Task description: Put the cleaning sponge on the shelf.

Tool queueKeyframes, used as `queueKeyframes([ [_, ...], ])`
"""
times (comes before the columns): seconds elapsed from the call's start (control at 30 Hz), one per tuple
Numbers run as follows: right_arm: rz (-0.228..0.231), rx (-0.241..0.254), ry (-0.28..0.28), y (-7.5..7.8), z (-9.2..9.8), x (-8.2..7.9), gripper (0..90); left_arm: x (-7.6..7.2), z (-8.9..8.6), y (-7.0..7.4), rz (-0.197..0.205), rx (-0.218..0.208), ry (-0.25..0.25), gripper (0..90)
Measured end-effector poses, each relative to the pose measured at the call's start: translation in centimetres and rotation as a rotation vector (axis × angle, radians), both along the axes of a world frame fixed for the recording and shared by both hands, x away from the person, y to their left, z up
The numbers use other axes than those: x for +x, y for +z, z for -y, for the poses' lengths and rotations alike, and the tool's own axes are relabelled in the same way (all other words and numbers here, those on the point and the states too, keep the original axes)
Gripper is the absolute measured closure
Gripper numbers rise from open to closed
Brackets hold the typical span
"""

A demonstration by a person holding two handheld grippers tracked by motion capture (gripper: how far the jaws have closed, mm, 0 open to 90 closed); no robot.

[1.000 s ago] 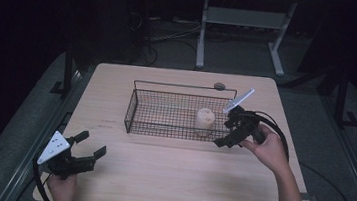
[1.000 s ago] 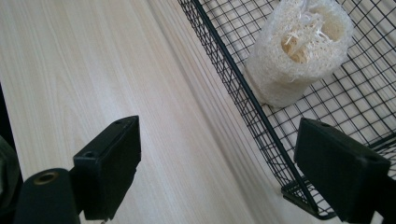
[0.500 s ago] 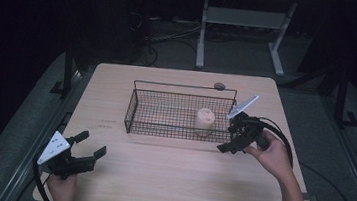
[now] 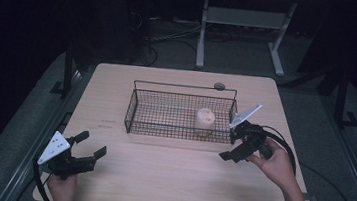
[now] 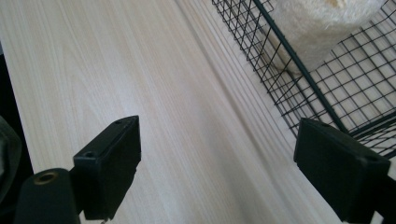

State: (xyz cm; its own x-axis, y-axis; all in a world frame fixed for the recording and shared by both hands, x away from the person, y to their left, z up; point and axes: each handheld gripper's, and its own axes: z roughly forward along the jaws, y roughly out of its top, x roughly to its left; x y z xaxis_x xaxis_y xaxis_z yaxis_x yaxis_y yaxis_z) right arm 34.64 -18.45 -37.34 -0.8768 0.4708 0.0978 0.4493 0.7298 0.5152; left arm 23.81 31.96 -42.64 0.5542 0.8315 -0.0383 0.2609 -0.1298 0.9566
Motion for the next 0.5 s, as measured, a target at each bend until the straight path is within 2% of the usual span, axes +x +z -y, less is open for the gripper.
queueKeyframes([
  [0.33, -0.006, 0.006, -0.016, -1.4, 1.3, -1.5, 14.3, 0.0, 0.0, 0.0, -0.001, 0.004, -0.001, 13.8],
  [0.5, 0.011, 0.028, -0.017, -1.7, 1.5, -2.6, 14.3, 0.0, 0.0, 0.0, 0.001, 0.003, 0.0, 13.8],
])
